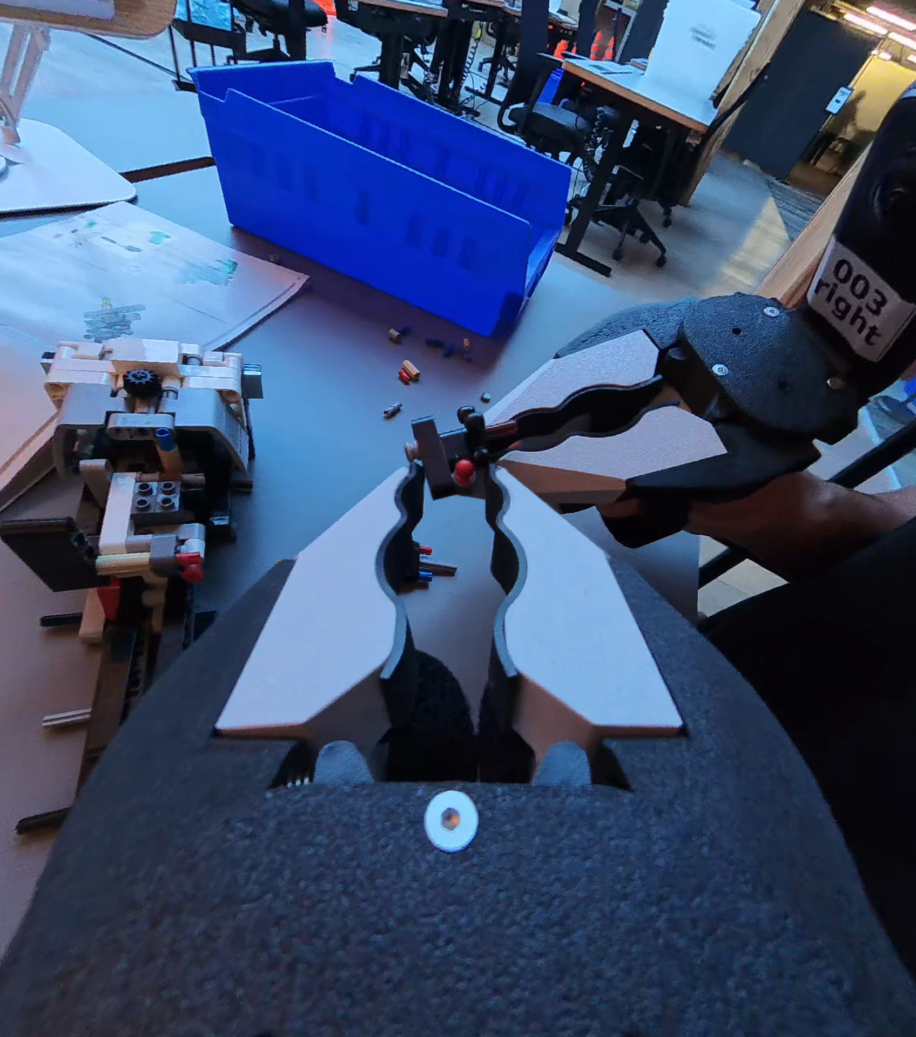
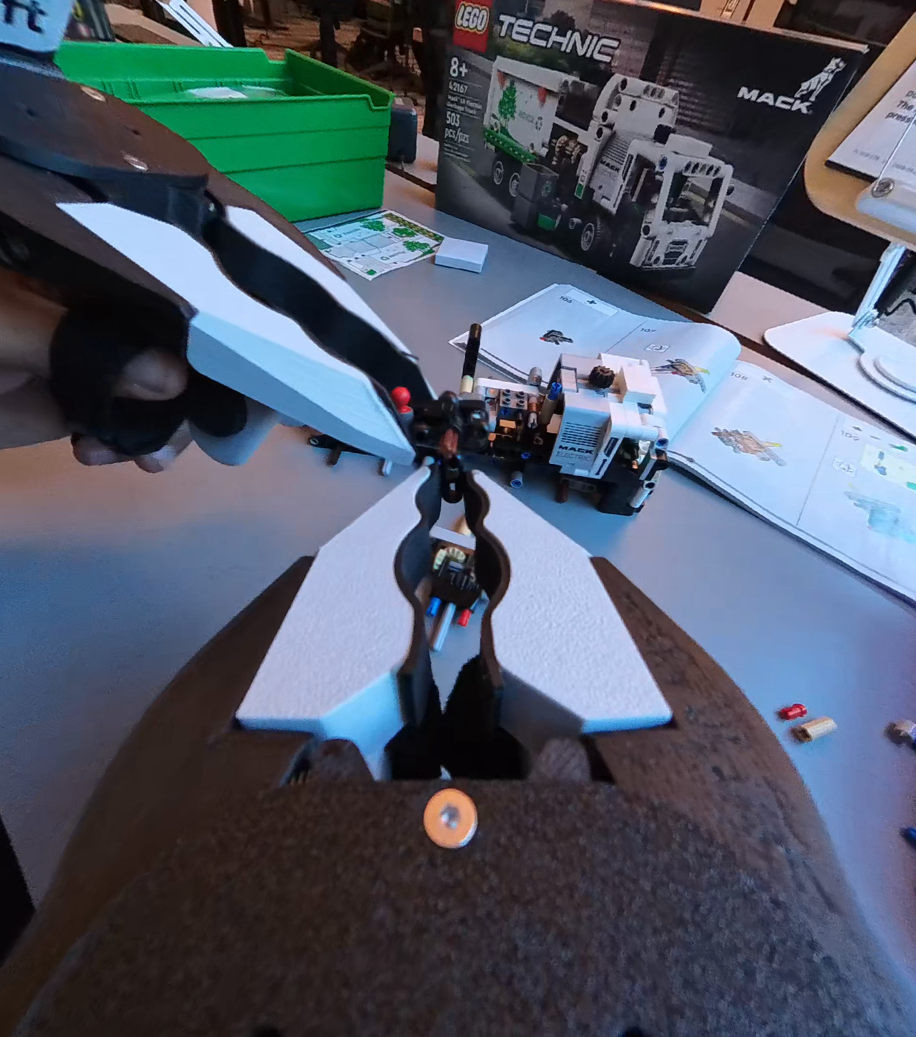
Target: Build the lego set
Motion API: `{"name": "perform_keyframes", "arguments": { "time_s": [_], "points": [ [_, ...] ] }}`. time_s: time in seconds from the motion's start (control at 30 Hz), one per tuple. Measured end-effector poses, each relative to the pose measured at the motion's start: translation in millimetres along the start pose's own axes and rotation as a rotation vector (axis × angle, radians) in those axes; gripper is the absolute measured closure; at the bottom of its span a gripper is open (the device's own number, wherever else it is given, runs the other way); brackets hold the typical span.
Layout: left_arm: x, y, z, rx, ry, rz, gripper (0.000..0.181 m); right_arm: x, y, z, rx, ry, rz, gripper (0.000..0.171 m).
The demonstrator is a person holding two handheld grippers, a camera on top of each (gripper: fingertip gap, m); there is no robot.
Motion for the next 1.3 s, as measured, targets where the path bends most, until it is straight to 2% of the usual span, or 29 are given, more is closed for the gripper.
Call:
{"name": "perform_keyframes", "arguments": {
  "time_s": [0.3, 0.5, 0.63, 0.77, 0.87, 1.0, 1.17, 1.3],
  "points": [
    [-3.2, -2.0, -0.2, -0.012, 0.023, -0.04, 0.166, 2.7, -1.7, -2.3, -0.02, -0.023, 0.055, 0.165],
    [-8.0, -4.4, -1.7, -0.006, 0.026, -0.064, 0.167, 6.0, -3.5, -7.6, -0.033, 0.005, 0.018, 0.165],
    [-16.1, -6.1, -0.3, 0.019, -0.015, 0.0, 0.167, 9.2, -2.3, -12.4, -0.016, 0.043, -0.002, 0.164],
    [-24.6, -0.3, 8.0, 0.129, -0.05, 0.027, 0.167, 11.6, 9.5, -15.5, 0.053, 0.081, -0.012, 0.163],
    [-37.2, 6.9, 20.4, 0.21, -0.037, 0.044, 0.167, 16.3, 18.6, -17.7, 0.082, 0.12, -0.028, 0.154],
    [-70.4, 18.0, 50.2, 0.385, 0.022, 0.118, 0.167, 31.9, 24.0, -19.7, 0.115, 0.174, -0.06, 0.154],
    [-127.5, 17.6, 98.4, 0.684, 0.144, 0.289, 0.168, 64.3, 26.4, -33.6, 0.146, 0.142, -0.031, 0.157],
    [-142.9, 7.6, 115.4, 0.792, 0.204, 0.32, 0.168, 79.5, 29.9, -47.5, 0.188, 0.116, -0.018, 0.159]
  ]
}}
Point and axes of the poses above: each gripper's, where its closed fingertips meet, z back along the fingers, y out of its top, x = y × z across the jaws, the point moved 6 cm from there along z, back along the fingers, and after that the axes turned 4 degrees about -z, right-handed, at the moved point
